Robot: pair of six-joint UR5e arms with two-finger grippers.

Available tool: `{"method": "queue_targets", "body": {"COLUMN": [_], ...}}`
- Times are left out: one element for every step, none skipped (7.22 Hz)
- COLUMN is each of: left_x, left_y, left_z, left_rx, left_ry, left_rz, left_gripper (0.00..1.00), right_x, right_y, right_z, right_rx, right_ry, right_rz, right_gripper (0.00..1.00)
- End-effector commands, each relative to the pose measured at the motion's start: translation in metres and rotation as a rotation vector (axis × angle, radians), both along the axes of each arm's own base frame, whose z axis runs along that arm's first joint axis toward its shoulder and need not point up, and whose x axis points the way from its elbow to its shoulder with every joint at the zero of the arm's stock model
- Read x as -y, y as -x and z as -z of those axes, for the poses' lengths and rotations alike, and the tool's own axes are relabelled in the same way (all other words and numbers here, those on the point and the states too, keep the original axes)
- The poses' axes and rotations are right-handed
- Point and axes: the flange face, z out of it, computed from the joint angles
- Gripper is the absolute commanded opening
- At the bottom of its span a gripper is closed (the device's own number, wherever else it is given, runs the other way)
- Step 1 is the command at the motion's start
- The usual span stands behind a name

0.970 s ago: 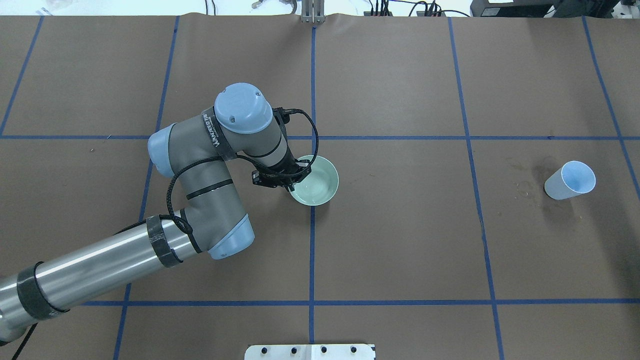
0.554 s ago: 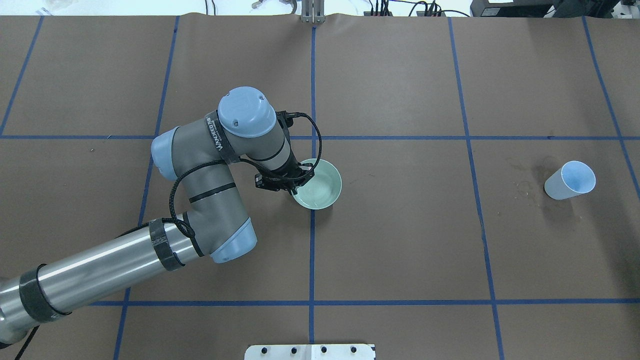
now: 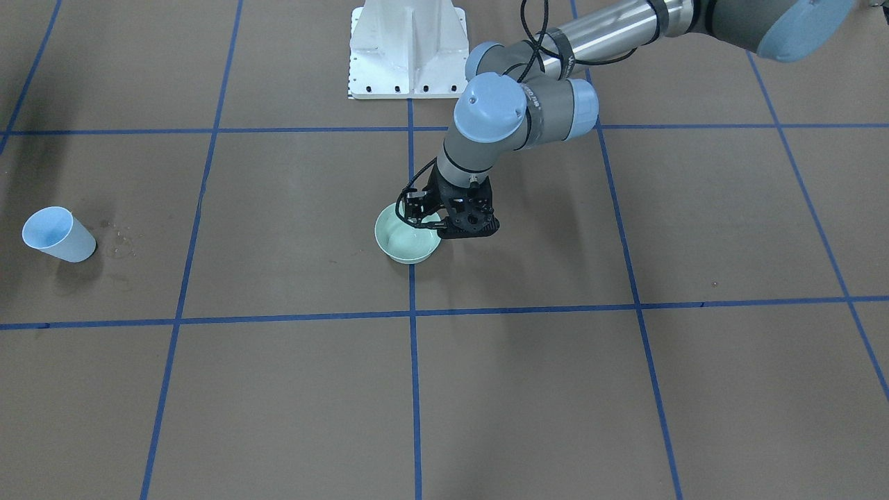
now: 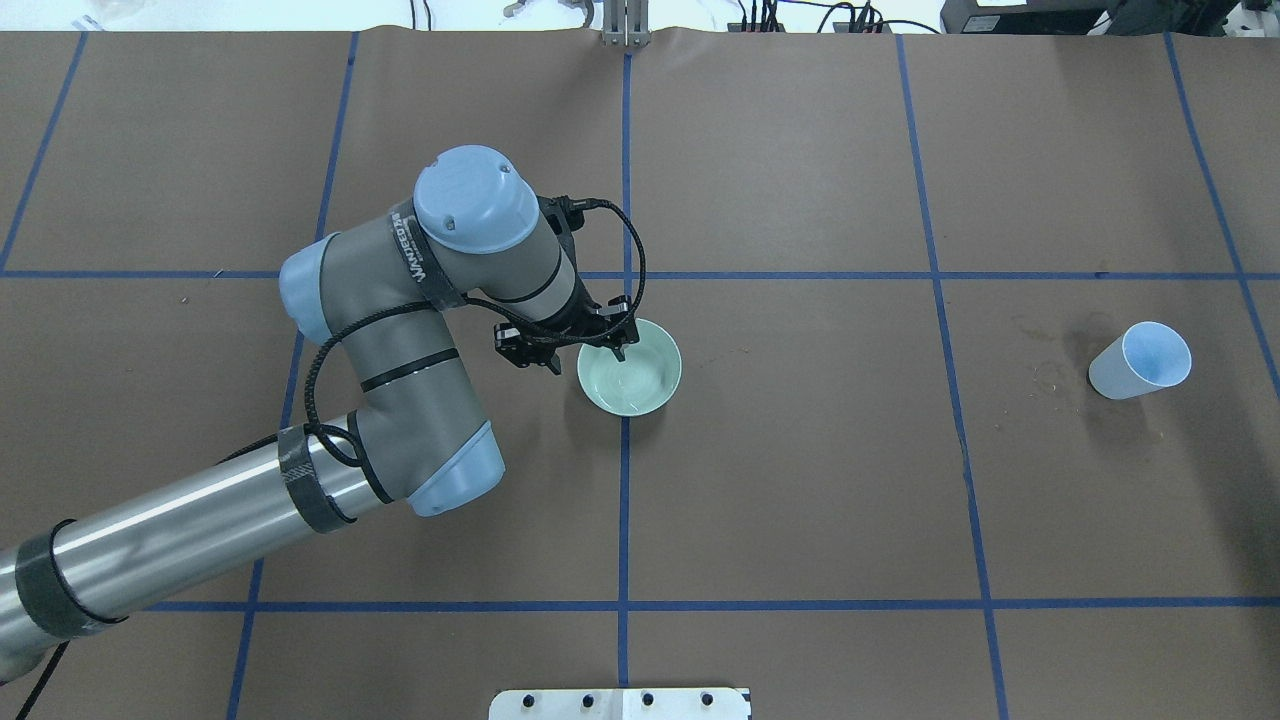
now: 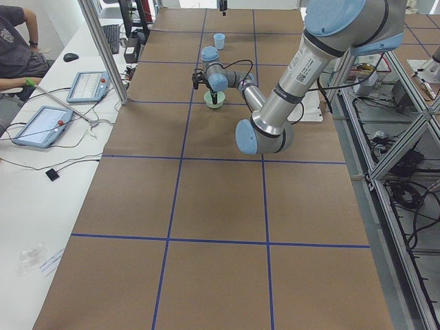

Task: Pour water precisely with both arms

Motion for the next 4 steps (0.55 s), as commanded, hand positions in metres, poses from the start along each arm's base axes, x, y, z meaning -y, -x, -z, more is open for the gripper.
{"method": "queue_targets", "body": {"left_x": [-0.007,-0.014,-0.018,-0.017], "left_y": [0.059,0.083,0.097,0.099], "left_z": [-0.006,-0.029,-0.042,-0.044], "left_rx": [-0.013,-0.003,0.003,0.004], "left_ry": [0.0,0.005,0.006,0.007], "left_rz": [0.042,0.056,0.063,0.066], "left_gripper": [1.0,1.0,1.0,1.0], "right_x": [0.006,0.007,0.004,-0.016], "right_y": [0.006,0.013,0.028,0.044], "right_z": [0.019,0.031,0.044,0.047], "right_rx": [0.019,0.043,0.086,0.134], "right_ry": [-0.097,-0.2,-0.235,-0.304], "right_rz": [0.012,0.004,-0.051,-0.069], "right_gripper": [0.99,0.99,0.99,0.99]}}
